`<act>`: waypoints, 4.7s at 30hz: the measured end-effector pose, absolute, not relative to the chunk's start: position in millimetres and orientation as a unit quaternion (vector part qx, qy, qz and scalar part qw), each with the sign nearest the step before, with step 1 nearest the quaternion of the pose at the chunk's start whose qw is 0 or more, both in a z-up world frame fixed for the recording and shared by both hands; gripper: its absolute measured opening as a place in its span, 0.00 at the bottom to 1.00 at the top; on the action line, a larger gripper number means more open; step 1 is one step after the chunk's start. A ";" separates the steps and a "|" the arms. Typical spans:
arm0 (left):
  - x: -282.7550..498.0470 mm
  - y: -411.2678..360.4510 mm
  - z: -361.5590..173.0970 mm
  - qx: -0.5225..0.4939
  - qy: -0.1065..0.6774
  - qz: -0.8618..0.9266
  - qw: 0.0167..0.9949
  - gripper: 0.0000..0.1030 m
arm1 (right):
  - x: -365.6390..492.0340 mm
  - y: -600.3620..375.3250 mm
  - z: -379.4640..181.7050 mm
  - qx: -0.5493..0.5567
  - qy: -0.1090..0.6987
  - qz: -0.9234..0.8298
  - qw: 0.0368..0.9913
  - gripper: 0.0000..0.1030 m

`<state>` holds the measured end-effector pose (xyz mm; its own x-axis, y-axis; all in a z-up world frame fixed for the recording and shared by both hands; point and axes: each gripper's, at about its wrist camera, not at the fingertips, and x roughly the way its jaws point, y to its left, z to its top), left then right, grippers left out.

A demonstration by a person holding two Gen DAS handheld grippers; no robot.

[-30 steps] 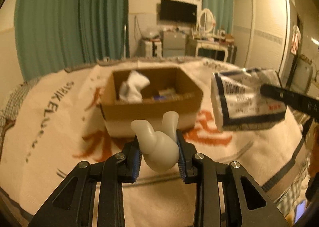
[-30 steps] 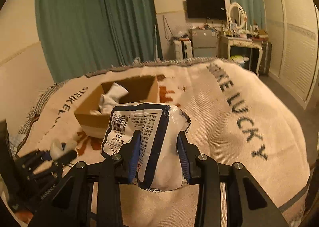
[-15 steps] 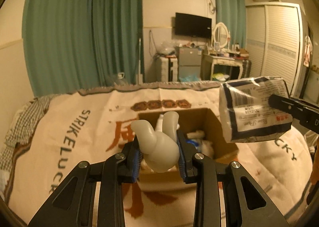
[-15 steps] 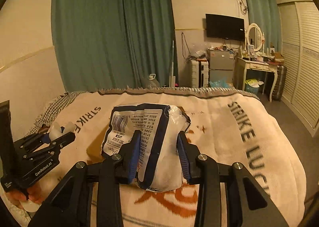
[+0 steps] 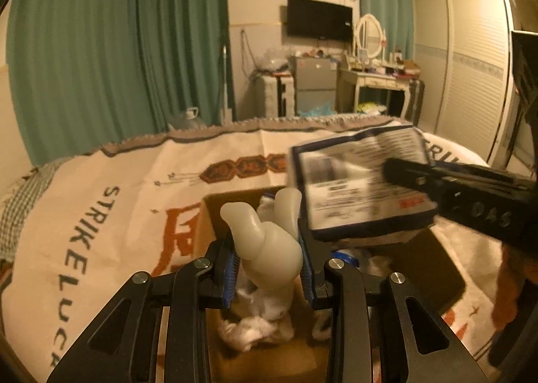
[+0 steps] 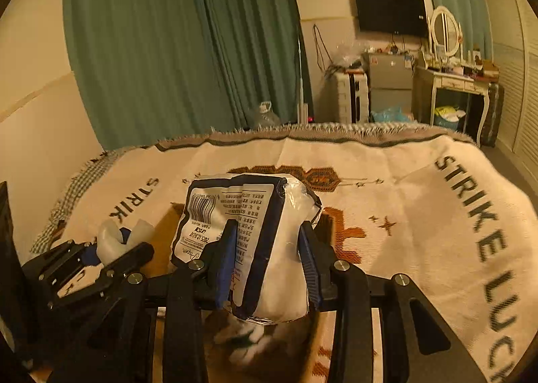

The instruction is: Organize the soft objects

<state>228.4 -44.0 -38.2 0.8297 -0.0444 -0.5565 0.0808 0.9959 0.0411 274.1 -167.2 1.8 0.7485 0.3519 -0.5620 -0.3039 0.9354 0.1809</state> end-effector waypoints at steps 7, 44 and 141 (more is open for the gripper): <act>239.4 -45.4 -50.5 0.034 0.299 -0.037 0.953 0.35 | 309.5 -151.4 -30.5 0.043 0.336 0.190 0.921 0.40; -40.7 -37.2 181.3 0.022 -0.007 0.026 0.999 0.97 | -11.7 -193.5 224.6 -0.011 0.031 0.139 0.990 1.00; 1.2 -17.2 30.8 0.014 0.135 0.066 0.989 0.97 | 58.0 -191.3 39.2 0.019 0.166 0.106 0.980 1.00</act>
<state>1.2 -17.2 30.8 0.9550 0.1347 -0.2642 -0.1273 0.9908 0.0449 58.0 -191.3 39.2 0.9225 0.2143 -0.3211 -0.2017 0.9768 0.0725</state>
